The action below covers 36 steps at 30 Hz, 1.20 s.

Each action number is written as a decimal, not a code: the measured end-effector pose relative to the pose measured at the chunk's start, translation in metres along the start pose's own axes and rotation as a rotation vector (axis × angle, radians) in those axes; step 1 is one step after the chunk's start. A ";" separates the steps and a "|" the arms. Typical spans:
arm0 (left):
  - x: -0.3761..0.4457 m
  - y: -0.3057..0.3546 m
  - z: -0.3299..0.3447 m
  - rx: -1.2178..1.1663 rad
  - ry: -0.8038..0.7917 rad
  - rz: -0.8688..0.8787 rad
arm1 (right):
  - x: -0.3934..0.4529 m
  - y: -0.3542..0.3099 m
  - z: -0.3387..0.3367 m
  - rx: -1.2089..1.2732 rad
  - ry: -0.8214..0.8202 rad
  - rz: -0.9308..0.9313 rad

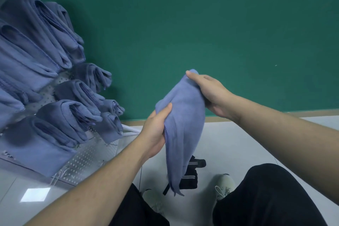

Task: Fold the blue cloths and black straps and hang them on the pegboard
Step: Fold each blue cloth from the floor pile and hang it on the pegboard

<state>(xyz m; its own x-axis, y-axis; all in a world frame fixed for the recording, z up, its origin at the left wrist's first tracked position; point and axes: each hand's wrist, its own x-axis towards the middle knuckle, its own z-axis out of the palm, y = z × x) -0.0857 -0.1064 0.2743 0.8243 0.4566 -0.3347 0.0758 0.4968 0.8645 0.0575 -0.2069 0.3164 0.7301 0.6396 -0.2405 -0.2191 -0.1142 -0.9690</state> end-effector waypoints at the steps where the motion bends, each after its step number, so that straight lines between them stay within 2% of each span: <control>1: 0.001 0.003 0.001 -0.009 0.010 -0.015 | -0.002 0.006 -0.002 0.039 -0.050 0.056; 4: 0.002 0.013 0.003 -0.061 -0.006 -0.105 | -0.010 0.031 -0.010 0.010 -0.227 0.136; 8: 0.010 0.021 -0.004 -0.075 0.039 -0.098 | -0.022 0.057 -0.017 -0.075 -0.267 0.129; 11: 0.017 0.018 -0.010 -0.043 0.085 -0.090 | -0.024 0.062 -0.016 -0.140 -0.166 0.030; 14: 0.015 0.010 -0.014 0.002 0.017 -0.073 | -0.022 0.057 -0.009 -0.128 -0.045 -0.058; 17: 0.010 -0.008 -0.017 0.138 -0.055 -0.093 | -0.016 0.053 -0.002 0.007 0.042 -0.036; 19: 0.007 -0.021 -0.018 0.226 -0.060 -0.117 | -0.014 0.051 0.002 0.012 0.087 -0.006; 22: 0.008 -0.029 -0.020 0.193 -0.010 -0.077 | -0.012 0.053 0.001 -0.007 0.104 0.028; 29: 0.018 -0.014 -0.024 -0.001 0.081 0.032 | -0.020 0.062 -0.004 -0.179 -0.161 -0.027; 33: 0.023 -0.011 -0.027 0.186 0.195 0.120 | -0.017 0.067 -0.008 -0.208 -0.148 0.059; 36: 0.025 -0.012 -0.028 0.321 0.285 0.173 | -0.013 0.073 -0.007 -0.433 -0.074 0.110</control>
<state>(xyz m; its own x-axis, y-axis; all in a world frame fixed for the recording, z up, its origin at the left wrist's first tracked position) -0.0818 -0.0804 0.2447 0.6563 0.7199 -0.2258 0.1570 0.1624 0.9742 0.0365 -0.2292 0.2481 0.6657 0.6568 -0.3541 0.0097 -0.4821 -0.8760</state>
